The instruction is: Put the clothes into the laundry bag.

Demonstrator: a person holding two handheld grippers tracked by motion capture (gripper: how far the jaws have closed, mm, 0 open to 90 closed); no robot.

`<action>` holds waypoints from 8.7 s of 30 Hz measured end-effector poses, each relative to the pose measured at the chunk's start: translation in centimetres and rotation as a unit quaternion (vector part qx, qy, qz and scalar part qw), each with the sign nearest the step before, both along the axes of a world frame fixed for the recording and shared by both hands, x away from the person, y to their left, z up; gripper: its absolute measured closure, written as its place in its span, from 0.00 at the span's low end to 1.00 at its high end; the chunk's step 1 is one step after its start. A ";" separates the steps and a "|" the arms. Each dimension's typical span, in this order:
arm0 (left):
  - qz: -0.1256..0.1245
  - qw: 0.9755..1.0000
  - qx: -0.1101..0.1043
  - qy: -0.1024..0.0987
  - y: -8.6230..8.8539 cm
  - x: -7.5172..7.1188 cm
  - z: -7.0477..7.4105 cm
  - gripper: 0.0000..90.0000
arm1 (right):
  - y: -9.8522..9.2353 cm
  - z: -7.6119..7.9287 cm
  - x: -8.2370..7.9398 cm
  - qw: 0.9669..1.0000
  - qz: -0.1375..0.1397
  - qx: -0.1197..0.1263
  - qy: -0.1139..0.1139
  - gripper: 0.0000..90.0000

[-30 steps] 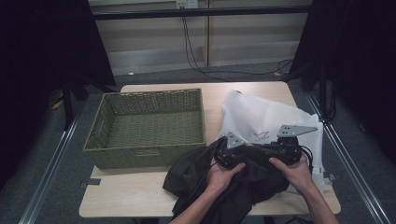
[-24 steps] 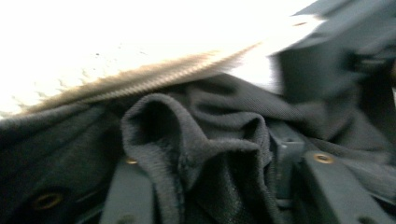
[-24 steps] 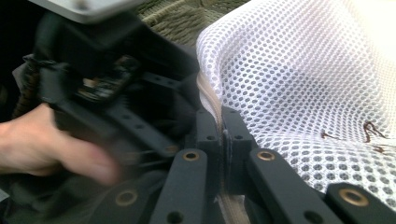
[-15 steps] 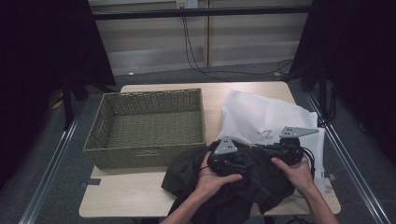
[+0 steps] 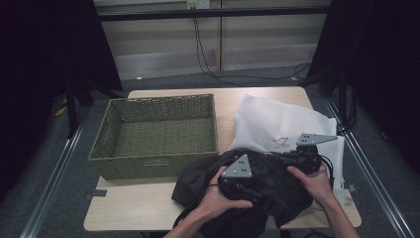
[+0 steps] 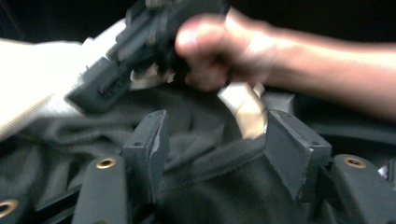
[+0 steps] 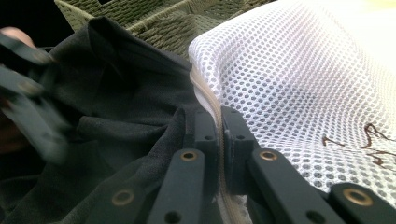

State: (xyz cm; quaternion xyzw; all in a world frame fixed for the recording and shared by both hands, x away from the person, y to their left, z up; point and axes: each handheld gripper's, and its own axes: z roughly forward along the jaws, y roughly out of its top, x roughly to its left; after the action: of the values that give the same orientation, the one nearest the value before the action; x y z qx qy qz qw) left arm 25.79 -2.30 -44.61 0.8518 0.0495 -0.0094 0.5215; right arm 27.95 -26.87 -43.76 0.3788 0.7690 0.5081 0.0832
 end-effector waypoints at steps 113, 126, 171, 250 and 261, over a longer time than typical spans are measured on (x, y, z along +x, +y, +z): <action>0.098 0.991 0.082 0.050 10.9 -0.5 -4.4 0.04 | -0.9 2.4 0.0 1.000 -0.009 -0.024 -0.008 0.71; 0.128 0.985 0.113 0.004 10.0 -1.3 -4.5 0.56 | 0.7 1.7 1.4 1.000 0.003 -0.021 0.015 0.97; 0.071 0.995 -0.021 0.063 0.6 3.0 -0.9 0.56 | 2.5 3.6 -1.7 0.998 0.055 0.018 0.007 0.98; 0.115 0.992 -0.059 0.002 1.2 2.9 4.1 0.79 | 5.0 11.4 -2.5 0.994 0.075 0.016 -0.077 0.98; 0.154 0.985 -0.059 0.044 0.9 3.8 1.6 0.77 | 4.4 8.3 -3.8 0.996 0.074 0.024 -0.046 0.98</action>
State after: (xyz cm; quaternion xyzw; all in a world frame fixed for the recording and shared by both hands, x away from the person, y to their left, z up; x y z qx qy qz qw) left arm 29.64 -1.42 -43.03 0.8006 0.2024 0.0308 0.5632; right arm 24.10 -22.44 -35.49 0.2991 0.7780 0.5479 0.0710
